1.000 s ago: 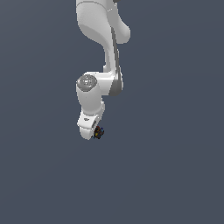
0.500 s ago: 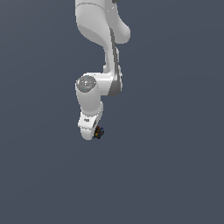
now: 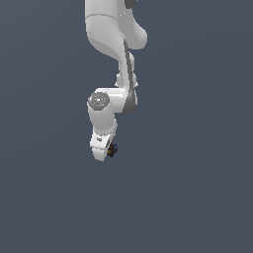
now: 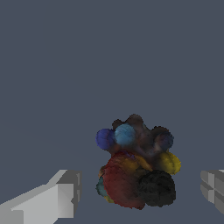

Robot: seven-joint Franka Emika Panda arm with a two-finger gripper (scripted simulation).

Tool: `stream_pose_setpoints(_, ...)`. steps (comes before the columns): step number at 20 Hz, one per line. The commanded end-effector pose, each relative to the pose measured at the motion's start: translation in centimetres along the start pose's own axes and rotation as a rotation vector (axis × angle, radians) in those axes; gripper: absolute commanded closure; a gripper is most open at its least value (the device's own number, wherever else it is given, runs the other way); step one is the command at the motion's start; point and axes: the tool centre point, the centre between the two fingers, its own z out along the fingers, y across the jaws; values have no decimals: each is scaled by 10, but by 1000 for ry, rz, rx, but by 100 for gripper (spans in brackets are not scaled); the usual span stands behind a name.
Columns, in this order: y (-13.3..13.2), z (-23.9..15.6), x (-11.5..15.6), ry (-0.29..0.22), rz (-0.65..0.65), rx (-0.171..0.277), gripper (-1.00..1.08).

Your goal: Pick up the object and move it to a goal position.

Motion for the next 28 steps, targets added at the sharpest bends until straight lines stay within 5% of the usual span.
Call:
stream_pose_setpoints(1, -1, 13, 0, 0, -1, 1, -92)
stream_pose_setpoints(7, 0, 24, 0, 0, -2, 1, -92)
stream_pose_setpoints(8, 0, 24, 0, 0, -2, 1, 108)
stream_pose_setpoints(28, -4, -7, 25, 0, -3, -7, 108)
